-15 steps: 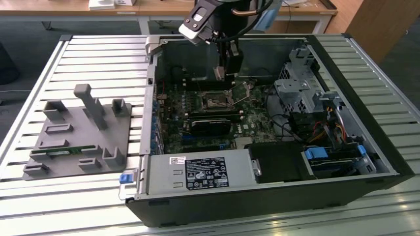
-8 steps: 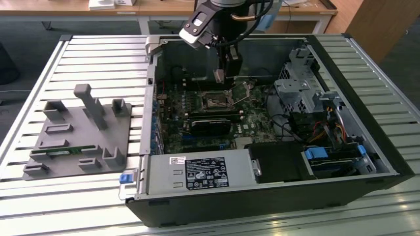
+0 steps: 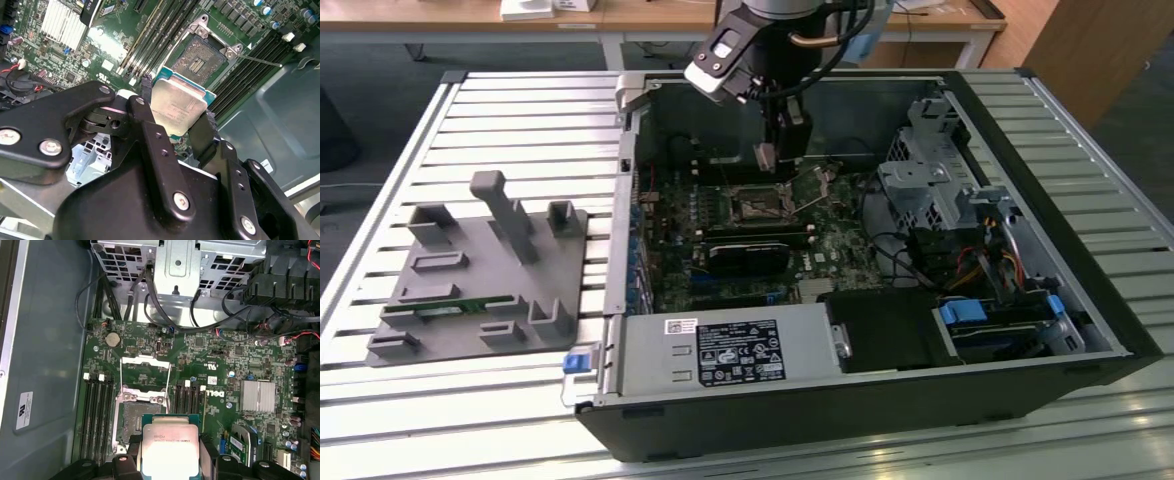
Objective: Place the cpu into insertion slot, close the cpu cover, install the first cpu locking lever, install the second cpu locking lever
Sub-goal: 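Place the cpu into insertion slot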
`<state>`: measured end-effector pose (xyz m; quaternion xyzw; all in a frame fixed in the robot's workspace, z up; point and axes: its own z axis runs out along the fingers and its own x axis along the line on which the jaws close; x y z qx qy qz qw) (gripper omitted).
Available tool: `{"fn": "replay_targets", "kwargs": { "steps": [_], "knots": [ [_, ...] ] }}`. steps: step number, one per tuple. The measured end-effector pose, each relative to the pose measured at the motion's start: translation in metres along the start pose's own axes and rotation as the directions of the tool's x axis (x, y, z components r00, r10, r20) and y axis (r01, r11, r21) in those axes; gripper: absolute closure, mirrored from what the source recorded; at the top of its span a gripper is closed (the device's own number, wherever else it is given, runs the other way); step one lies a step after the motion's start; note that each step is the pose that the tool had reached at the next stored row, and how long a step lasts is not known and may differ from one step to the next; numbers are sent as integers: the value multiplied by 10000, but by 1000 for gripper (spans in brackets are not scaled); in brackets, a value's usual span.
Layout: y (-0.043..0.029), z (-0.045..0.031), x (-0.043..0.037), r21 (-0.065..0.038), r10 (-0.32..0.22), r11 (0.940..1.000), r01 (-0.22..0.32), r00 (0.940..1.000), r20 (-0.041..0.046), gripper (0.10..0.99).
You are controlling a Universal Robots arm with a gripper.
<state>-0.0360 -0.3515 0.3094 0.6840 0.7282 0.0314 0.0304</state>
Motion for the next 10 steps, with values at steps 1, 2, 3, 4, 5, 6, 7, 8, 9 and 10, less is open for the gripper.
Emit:
{"fn": "replay_targets", "kwargs": {
  "steps": [1,2,3,4,5,6,7,8,9,10],
  "knots": [
    [0,1,0,2,0,10000,0,10000,2,545],
    [-1,7,0,0,0,10000,0,10000,0,545],
    [-1,12,0,-2,1,10000,-1,10000,1,545],
    [-2,20,0,-2,0,10000,0,10000,0,545],
    [-3,30,0,-1,0,10000,0,10000,6,545],
    [-4,44,0,0,-1,10000,1,10000,7,545],
    [-6,62,3,0,1,10000,-1,10000,8,545],
    [-7,76,12,0,2,10000,-2,10000,9,545],
    [-7,90,25,-1,1,10000,-1,10000,8,545],
    [-7,102,42,-1,0,10000,0,10000,6,545]
  ]
}}
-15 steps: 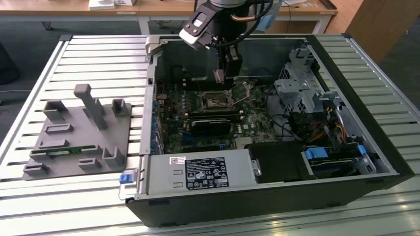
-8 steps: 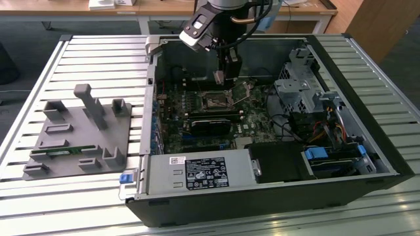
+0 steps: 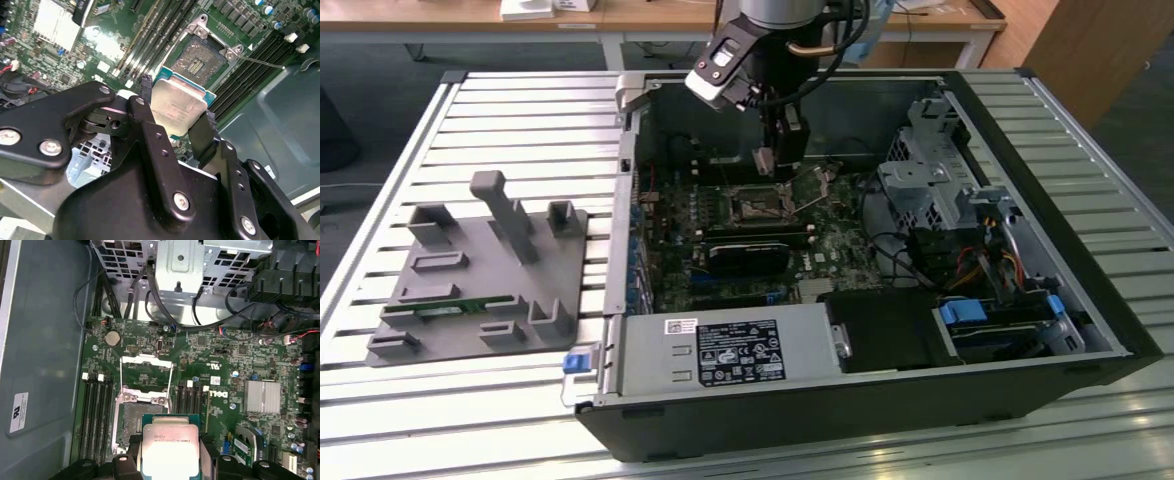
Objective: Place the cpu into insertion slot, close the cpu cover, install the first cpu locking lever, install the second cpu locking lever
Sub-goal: 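Place the cpu into insertion slot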
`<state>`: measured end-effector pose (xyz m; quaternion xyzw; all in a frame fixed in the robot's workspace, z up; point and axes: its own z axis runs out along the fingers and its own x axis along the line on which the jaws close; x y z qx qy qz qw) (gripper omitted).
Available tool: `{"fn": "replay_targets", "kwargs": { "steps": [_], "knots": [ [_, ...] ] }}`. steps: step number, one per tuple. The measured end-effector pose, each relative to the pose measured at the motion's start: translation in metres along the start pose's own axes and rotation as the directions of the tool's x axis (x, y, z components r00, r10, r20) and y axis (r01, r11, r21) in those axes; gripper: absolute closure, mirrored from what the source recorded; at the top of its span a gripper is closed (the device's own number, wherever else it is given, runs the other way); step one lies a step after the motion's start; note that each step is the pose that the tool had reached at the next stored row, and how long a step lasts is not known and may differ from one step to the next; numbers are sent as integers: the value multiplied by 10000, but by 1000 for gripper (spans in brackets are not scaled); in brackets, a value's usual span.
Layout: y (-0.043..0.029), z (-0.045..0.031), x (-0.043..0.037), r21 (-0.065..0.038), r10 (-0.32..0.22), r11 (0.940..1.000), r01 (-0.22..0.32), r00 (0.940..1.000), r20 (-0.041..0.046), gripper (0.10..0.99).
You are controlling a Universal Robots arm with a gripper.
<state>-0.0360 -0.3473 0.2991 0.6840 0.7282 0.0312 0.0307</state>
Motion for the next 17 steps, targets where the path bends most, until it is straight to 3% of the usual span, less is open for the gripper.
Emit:
{"fn": "replay_targets", "kwargs": {
  "steps": [17],
  "knots": [
    [-14,259,146,1,13,10000,-13,10000,-7,545]
  ]
}}
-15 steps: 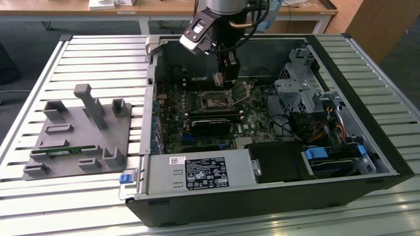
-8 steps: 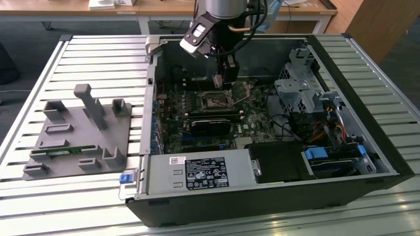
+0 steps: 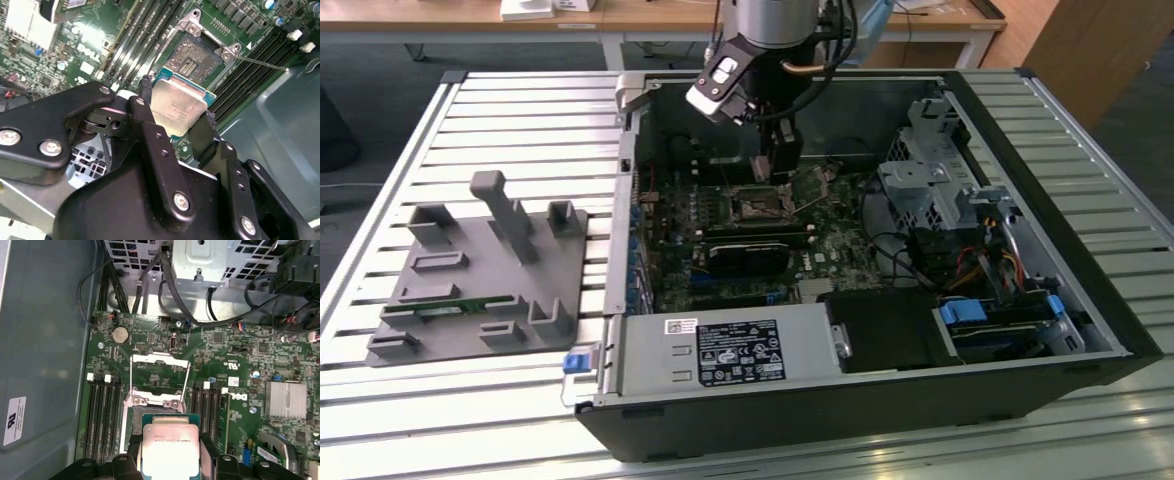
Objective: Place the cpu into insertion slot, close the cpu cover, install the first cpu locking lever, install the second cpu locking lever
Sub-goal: 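Place the cpu into insertion slot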
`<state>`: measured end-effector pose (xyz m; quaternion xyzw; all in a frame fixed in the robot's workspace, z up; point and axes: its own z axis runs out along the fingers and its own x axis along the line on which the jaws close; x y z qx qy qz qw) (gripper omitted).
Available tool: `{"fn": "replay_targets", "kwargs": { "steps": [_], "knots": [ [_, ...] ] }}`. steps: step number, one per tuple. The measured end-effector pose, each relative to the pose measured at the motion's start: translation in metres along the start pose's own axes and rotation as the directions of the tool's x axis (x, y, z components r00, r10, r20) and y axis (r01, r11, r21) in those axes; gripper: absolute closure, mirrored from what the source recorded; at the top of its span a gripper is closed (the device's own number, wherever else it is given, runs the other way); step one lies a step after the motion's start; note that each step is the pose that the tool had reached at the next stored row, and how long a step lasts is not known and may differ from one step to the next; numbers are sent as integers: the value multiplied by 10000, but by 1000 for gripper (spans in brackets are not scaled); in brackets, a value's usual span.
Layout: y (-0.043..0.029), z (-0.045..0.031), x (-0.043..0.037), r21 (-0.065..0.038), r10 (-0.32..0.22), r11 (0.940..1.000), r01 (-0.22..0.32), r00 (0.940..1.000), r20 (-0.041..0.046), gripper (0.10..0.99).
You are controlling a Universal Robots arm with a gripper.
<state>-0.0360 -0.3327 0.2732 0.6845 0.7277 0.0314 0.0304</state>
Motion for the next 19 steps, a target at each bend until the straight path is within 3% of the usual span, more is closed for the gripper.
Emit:
{"fn": "replay_targets", "kwargs": {
  "steps": [8,13,19],
  "knots": [
    [-6,121,64,-1,110,9999,-110,9999,9,545],
    [-34,162,74,-69,110,9999,-110,9999,12,545],
    [-41,205,101,-73,126,9999,-126,9999,13,545]
  ]
}}
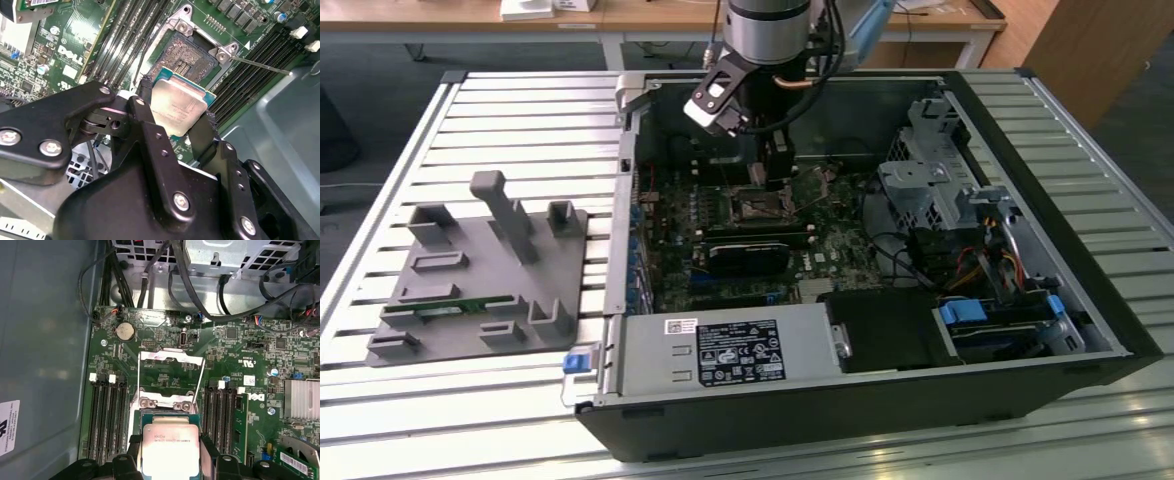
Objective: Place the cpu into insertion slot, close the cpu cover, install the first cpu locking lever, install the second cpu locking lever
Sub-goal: 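Place the cpu into insertion slot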
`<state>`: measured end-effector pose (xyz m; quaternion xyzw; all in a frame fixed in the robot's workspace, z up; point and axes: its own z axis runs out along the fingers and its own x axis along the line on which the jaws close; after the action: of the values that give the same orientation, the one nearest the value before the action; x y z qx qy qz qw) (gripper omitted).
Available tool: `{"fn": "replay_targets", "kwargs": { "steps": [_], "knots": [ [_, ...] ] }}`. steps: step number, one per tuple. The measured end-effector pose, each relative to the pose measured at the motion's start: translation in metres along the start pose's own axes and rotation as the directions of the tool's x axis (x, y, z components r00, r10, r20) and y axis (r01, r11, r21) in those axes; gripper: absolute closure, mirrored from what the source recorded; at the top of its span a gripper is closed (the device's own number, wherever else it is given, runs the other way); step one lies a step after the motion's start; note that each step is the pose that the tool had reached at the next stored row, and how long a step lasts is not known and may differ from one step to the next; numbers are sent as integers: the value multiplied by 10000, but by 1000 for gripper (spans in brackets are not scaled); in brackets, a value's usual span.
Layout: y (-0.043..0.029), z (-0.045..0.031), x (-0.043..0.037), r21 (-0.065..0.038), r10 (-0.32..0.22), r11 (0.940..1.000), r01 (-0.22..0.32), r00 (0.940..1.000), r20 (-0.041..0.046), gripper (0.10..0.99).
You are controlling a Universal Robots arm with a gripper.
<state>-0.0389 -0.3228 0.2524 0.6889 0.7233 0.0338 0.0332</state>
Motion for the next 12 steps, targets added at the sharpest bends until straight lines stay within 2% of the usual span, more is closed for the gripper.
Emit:
{"fn": "replay_targets", "kwargs": {
  "steps": [6,12],
  "knots": [
    [-18,50,18,1,170,9999,-170,9999,18,545],
    [-35,140,35,0,190,9998,-190,9998,19,545]
  ]
}}
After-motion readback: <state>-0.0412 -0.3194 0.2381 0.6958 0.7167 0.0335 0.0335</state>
